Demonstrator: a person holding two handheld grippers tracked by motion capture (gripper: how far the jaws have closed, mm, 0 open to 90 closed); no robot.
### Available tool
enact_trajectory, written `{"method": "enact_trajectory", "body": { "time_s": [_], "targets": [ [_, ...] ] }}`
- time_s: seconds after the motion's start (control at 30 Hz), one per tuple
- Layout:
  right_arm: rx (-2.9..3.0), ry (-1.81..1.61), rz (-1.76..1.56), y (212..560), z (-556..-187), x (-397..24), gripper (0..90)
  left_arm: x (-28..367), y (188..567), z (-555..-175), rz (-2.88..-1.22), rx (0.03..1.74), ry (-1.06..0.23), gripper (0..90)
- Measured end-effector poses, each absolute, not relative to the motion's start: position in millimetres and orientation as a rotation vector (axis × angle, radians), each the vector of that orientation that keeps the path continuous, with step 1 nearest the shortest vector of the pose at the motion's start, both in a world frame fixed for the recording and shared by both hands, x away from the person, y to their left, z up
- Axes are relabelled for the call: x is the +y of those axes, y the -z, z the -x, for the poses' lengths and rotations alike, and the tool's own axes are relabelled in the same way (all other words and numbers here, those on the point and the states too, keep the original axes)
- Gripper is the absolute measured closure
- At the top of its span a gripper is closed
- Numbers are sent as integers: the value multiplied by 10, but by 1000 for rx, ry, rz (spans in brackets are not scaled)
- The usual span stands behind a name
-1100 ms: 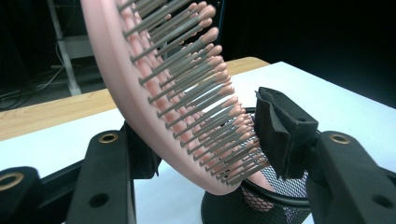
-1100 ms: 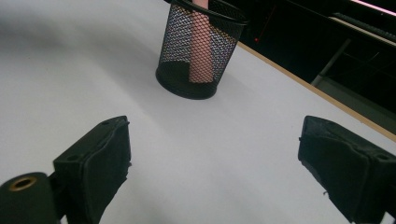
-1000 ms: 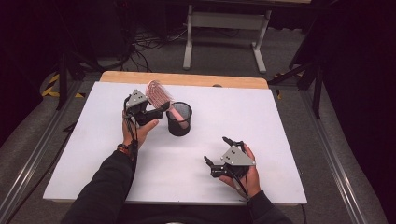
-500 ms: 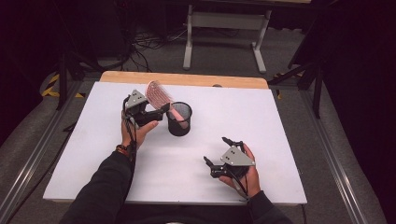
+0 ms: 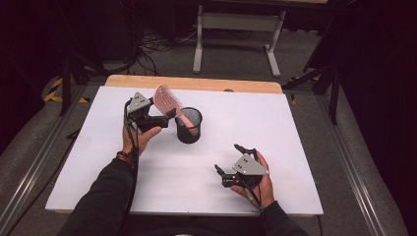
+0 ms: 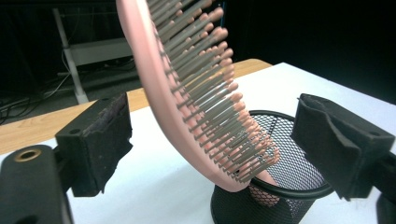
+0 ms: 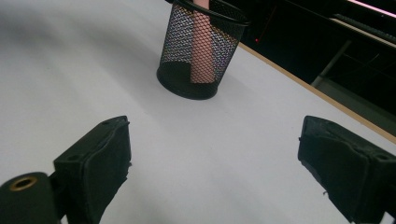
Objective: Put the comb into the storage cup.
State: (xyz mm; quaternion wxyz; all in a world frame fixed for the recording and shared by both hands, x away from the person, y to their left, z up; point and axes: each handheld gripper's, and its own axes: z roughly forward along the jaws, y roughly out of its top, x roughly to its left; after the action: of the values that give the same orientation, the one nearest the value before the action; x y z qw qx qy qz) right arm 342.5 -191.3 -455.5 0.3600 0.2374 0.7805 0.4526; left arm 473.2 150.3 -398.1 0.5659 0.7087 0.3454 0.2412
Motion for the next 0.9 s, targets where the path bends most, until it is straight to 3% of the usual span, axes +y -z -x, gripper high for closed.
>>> {"method": "enact_trajectory", "body": {
  "time_s": [0.17,0.9],
  "targets": [
    [2010,-1168,-612,4555,-3425,-1914,104,1551,3932,-4694,-1660,774,-567,67],
    [1999,-1167,-579,4516,-3371,-1860,104,1610,3836,-4533,-1723,697,-631,57]
  ]
}}
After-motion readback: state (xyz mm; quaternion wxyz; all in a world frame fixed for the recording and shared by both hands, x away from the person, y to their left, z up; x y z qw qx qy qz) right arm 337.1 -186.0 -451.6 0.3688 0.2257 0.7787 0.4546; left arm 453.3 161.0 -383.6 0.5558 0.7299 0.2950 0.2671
